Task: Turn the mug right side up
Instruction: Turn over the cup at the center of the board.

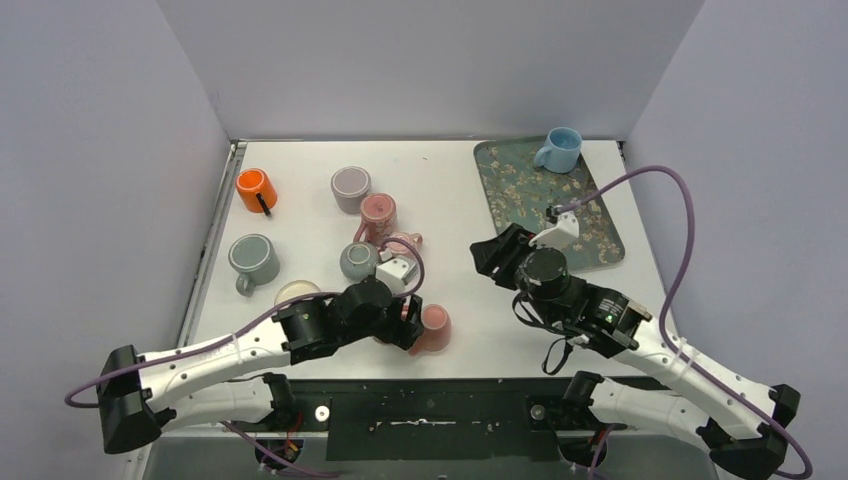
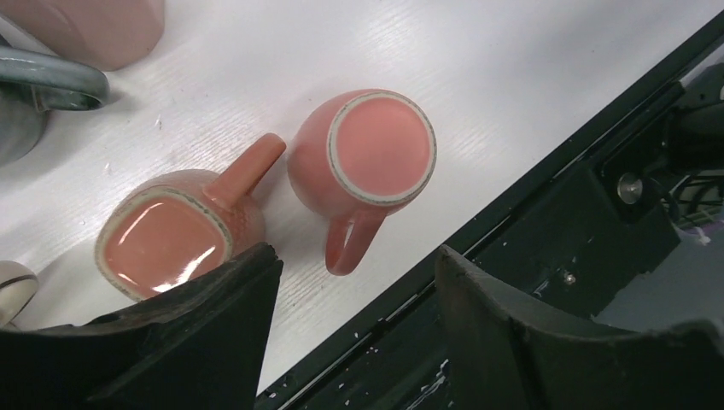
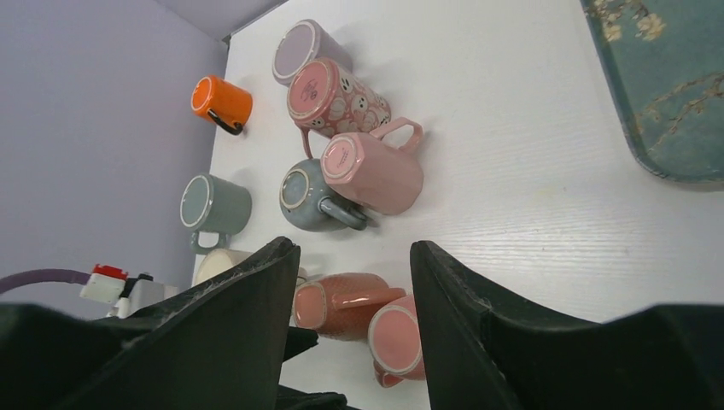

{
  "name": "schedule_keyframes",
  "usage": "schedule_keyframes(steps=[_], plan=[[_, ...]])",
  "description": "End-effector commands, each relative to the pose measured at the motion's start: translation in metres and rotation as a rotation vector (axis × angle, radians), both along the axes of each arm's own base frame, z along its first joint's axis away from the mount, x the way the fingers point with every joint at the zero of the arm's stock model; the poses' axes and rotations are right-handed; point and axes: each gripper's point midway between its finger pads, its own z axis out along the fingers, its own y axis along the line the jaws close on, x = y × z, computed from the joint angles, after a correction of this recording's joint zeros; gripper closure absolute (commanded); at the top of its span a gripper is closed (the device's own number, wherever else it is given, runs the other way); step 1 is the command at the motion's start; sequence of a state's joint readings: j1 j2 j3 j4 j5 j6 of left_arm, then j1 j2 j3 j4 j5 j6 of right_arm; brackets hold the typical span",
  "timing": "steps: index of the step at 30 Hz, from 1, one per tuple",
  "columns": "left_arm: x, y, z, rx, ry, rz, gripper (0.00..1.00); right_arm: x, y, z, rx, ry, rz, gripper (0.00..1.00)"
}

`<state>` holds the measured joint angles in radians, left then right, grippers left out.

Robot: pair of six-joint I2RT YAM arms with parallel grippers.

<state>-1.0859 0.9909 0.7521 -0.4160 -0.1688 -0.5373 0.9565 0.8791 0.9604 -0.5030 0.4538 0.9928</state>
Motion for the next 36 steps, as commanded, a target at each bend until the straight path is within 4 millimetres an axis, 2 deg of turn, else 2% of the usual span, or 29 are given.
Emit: schedule_keyframes(steps=[1,4,10,15,28,32,36], plan=[[0.013,-0.017,0.012,-0.012,-0.072,0.075,0.37,0.004,-0.023,0.021,0.006,-0.104,-0.068,0.48],[0.01,-0.023,-0.002,0.04,-0.064,0.081,0.42,0.003,-0.031,0.025,0.007,-0.123,-0.083,0.48],[0.008,-0.032,-0.016,0.092,-0.079,0.069,0.46,0.001,-0.043,0.021,0.011,-0.123,-0.128,0.48],[0.006,-0.038,-0.033,0.116,-0.057,0.057,0.49,0.003,-0.044,0.02,0.016,-0.124,-0.138,0.48],[0.013,-0.047,-0.055,0.181,-0.062,0.068,0.58,0.001,-0.049,0.013,0.012,-0.117,-0.153,0.48],[0.016,-0.052,-0.053,0.178,-0.072,0.071,0.72,0.0,-0.053,0.013,0.024,-0.126,-0.161,0.48],[0.019,-0.054,-0.047,0.164,-0.083,0.086,0.91,-0.002,-0.047,0.011,0.032,-0.126,-0.131,0.47]])
